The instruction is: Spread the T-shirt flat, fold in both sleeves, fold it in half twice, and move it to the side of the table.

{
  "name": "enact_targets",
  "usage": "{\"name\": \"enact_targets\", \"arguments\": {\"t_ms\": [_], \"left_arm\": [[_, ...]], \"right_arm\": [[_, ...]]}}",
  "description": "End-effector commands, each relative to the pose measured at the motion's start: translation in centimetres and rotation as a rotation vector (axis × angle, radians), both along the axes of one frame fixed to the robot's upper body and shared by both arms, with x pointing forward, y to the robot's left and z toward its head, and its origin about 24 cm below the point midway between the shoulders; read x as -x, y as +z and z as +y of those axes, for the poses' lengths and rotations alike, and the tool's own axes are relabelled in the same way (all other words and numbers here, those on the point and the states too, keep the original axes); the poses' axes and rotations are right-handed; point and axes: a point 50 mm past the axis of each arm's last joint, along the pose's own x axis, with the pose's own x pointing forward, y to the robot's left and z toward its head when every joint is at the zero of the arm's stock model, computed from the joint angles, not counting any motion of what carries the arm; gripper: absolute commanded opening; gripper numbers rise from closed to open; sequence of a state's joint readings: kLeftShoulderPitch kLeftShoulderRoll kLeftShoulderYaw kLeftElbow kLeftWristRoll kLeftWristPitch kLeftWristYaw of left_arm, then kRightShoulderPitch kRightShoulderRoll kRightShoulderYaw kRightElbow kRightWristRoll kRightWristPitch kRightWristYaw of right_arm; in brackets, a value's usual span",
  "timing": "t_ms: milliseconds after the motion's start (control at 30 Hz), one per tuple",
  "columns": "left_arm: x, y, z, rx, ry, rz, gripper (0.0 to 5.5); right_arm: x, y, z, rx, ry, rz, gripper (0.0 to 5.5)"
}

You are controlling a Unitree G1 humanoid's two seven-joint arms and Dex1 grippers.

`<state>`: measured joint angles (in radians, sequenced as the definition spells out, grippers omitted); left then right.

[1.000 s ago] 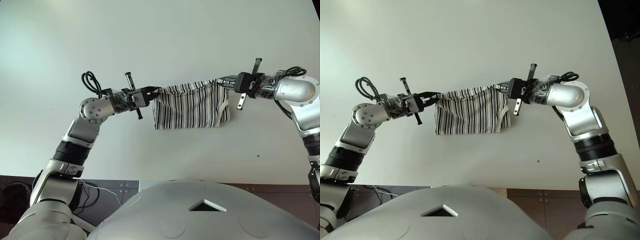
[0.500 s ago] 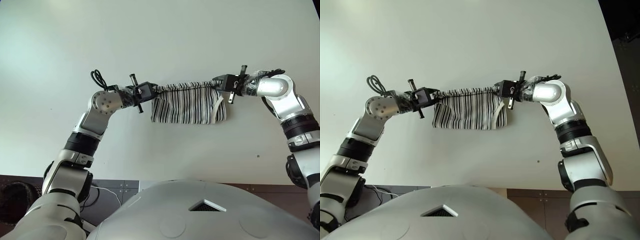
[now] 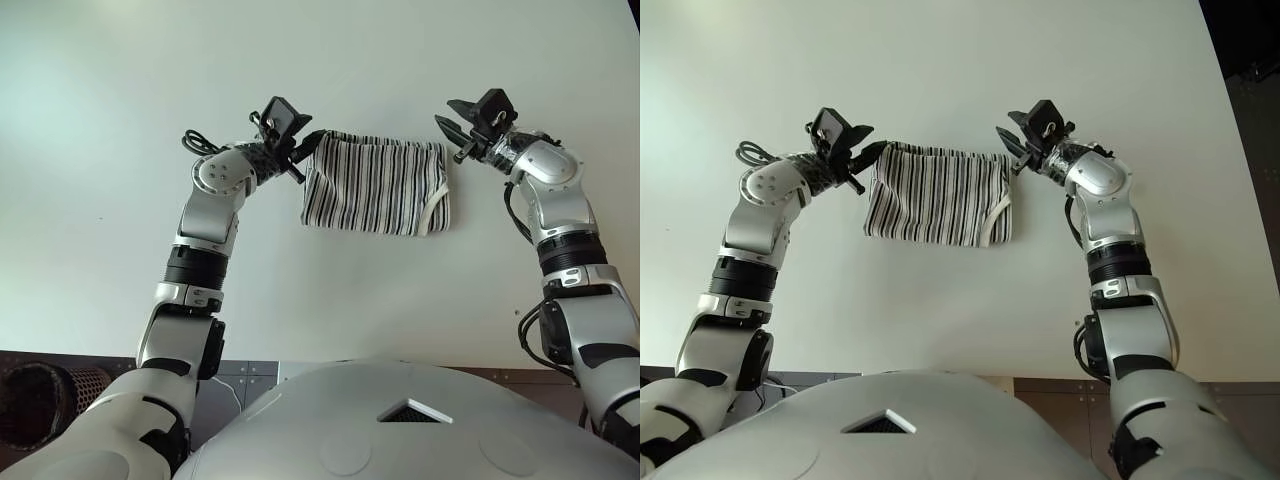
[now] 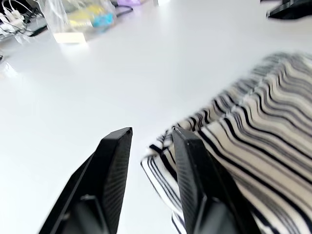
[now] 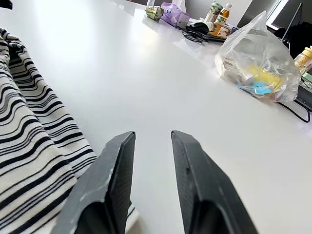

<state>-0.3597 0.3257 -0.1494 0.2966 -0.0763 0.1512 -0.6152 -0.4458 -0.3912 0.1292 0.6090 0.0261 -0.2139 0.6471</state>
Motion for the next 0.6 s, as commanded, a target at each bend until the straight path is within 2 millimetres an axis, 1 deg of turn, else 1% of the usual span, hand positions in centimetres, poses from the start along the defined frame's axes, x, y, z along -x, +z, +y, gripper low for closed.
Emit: {"name": "enact_targets", "arguments": {"t_ms": [33,67,133,200,233,300,333,400,467,500,533,600], "left_arm": [[0.3,0.9,-0.8,0.001,-0.053,-0.039,1.53],[0.0,1.1,-0.4,-0.023,-0.029,-0.068,1.53],[-1.9,3.2,1.2,-0.09,0.117,-0.222,1.53],[-3.2,5.1,2.7,-0.123,0.254,-0.366,1.53],[-3.3,5.4,3.2,-0.127,0.29,-0.404,1.53],[-3.1,5.1,3.2,-0.137,0.29,-0.436,1.53],[-3.0,4.9,3.0,-0.142,0.277,-0.441,1.53],[-2.7,4.6,2.4,-0.146,0.243,-0.452,1.53],[-2.5,4.5,1.9,-0.148,0.215,-0.462,1.53],[-2.5,4.6,1.7,-0.146,0.205,-0.472,1.53],[-2.5,4.9,1.6,-0.146,0.198,-0.487,1.53],[-2.3,5.3,2.2,-0.15,0.222,-0.505,1.53]], "right_arm": [[0.9,0.2,1.4,-0.02,0.046,-0.025,1.35],[1.2,0.6,2.3,-0.047,0.092,-0.026,1.35],[2.4,1.6,5.3,-0.108,0.265,-0.009,1.35],[3.3,2.1,7.6,-0.151,0.402,0.043,1.35],[3.3,1.8,8.4,-0.179,0.441,0.1,1.35],[3.0,1.0,8.7,-0.215,0.458,0.197,1.35],[2.9,0.6,8.7,-0.227,0.458,0.236,1.35],[2.7,-1.0,8.5,-0.241,0.434,0.326,1.35],[2.1,-2.9,7.7,-0.193,0.351,0.37,1.35],[1.8,-3.5,6.9,-0.162,0.289,0.37,1.35],[1.4,-3.9,5.4,-0.159,0.22,0.371,1.35],[1.1,-4.1,1.3,-0.186,0.061,0.375,1.35]]}}
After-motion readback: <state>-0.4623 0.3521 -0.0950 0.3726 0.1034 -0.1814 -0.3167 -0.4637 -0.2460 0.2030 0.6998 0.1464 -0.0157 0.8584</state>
